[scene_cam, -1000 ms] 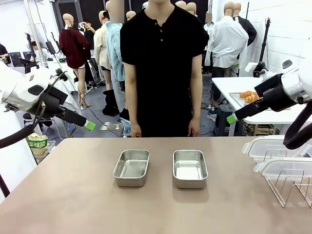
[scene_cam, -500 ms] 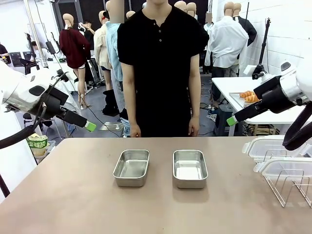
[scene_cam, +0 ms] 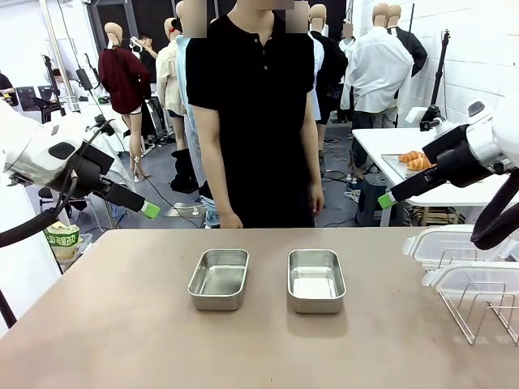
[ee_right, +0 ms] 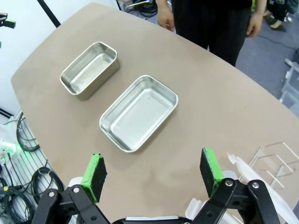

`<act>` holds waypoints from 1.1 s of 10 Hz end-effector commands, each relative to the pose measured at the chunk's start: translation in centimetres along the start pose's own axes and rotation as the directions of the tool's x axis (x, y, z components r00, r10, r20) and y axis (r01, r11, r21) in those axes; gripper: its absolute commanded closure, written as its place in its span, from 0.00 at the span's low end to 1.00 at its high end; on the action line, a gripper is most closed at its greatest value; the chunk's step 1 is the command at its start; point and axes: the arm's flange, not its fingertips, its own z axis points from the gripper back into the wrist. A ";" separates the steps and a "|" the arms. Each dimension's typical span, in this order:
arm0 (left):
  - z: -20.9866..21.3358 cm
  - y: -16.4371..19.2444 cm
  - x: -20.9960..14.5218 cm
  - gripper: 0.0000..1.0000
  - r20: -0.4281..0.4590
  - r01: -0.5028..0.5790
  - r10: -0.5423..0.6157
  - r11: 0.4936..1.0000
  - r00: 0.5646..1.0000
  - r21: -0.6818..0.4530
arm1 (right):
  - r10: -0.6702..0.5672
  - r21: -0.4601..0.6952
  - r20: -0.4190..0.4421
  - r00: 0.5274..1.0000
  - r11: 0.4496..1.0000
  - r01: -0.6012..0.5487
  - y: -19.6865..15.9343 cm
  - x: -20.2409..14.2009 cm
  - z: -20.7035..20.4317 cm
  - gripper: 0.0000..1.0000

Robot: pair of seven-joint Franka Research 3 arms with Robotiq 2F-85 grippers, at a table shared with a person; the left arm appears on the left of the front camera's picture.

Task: Place the bread in airtight containers.
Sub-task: Lift both Airtight Container.

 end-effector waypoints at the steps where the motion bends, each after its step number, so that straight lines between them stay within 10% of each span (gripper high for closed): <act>1: -0.1 0.2 -0.1 0.00 0.001 -0.004 0.004 1.000 1.000 -0.013 | -0.002 0.020 0.002 1.000 1.000 0.002 -0.1 -0.1 -0.2 0.00; 11: -0.1 0.2 -0.1 0.00 0.001 -0.004 0.004 1.000 1.000 -0.013 | -0.002 0.020 0.002 1.000 1.000 0.002 -0.1 -0.1 -0.2 0.00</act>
